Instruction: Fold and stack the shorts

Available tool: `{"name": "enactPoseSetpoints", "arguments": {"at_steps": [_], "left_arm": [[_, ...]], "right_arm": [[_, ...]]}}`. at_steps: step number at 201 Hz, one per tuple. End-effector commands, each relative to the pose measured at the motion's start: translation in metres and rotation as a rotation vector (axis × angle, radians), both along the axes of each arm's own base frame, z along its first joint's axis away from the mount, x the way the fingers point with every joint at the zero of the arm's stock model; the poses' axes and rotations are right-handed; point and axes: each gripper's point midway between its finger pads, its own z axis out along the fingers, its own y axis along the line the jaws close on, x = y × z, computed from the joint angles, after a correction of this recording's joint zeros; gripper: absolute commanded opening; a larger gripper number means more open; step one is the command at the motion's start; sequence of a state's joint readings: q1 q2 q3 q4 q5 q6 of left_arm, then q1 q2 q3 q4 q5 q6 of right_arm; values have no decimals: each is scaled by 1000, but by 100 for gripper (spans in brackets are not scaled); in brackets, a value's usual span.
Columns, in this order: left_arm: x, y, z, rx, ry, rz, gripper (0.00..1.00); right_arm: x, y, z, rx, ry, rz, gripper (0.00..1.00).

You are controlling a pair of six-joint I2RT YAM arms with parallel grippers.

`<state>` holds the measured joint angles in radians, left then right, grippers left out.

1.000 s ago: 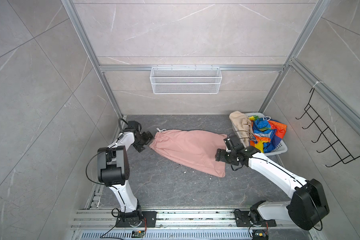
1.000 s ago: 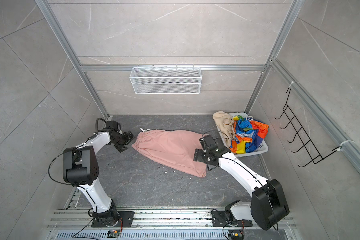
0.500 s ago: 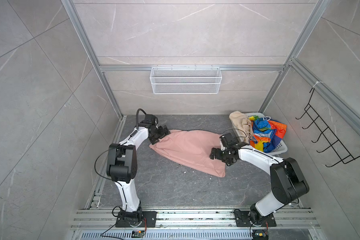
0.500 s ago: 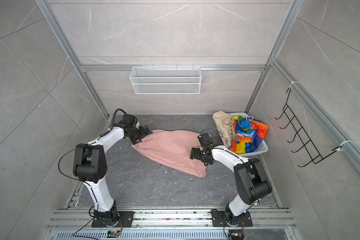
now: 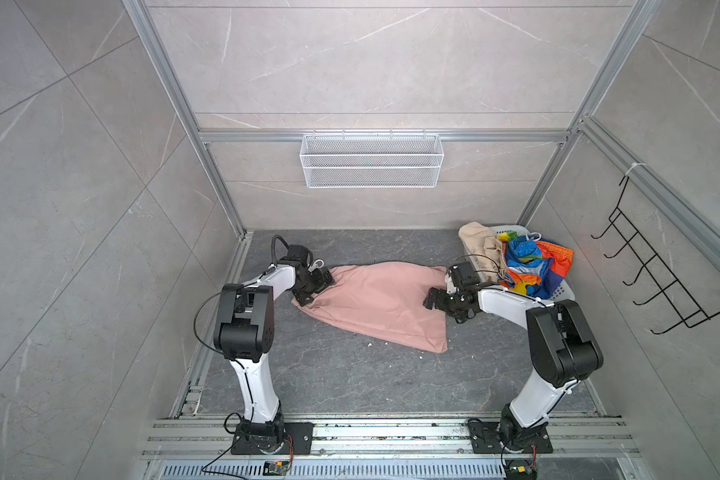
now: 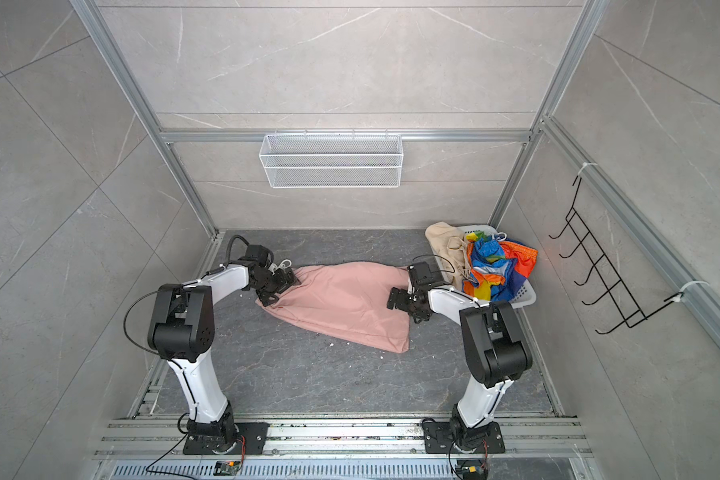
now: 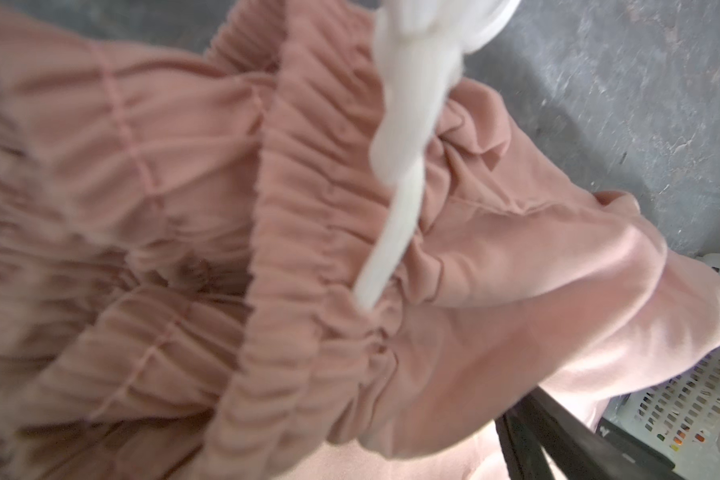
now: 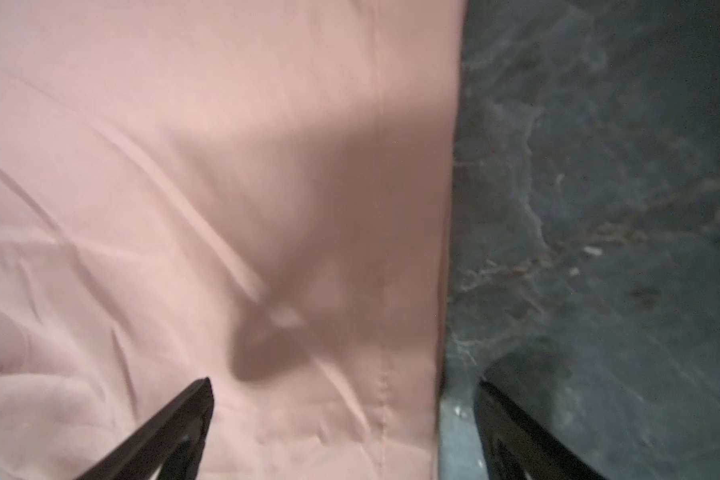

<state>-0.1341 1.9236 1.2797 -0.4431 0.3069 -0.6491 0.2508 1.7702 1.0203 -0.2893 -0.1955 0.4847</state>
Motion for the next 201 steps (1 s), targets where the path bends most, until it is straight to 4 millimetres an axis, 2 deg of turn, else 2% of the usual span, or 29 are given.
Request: {"name": "enactPoseSetpoints", "arguments": {"at_steps": [1, 34, 49, 61, 81, 102, 133, 166, 201], "left_arm": [[-35, 5, 6, 21, 82, 31, 99], [-25, 34, 75, 195, -81, 9, 99], [-21, 50, 91, 272, -106, -1, 99], [-20, 61, 92, 275, -74, 0, 99], [-25, 76, 78, 220, -5, 16, 98], [-32, 84, 60, 149, 6, 31, 95], [-38, 91, 35, 166, 31, 12, 92], [-32, 89, 10, 180, 57, -32, 90], [-22, 90, -6, 203, 83, -57, 89]], "right_arm": [[-32, 3, -39, 3, 169, 37, 99], [-19, 13, -26, 2, 147, 84, 99], [-15, 15, -15, 11, 126, 96, 99], [-14, 16, -5, 17, 107, 101, 99], [-16, 15, 12, 23, 71, 101, 99], [-24, 14, 18, 38, 59, 99, 99], [-33, 18, 12, 70, 77, 106, 99], [-42, 20, 1, 90, 101, 109, 99], [-47, 21, -3, 108, 108, 109, 99]]}}
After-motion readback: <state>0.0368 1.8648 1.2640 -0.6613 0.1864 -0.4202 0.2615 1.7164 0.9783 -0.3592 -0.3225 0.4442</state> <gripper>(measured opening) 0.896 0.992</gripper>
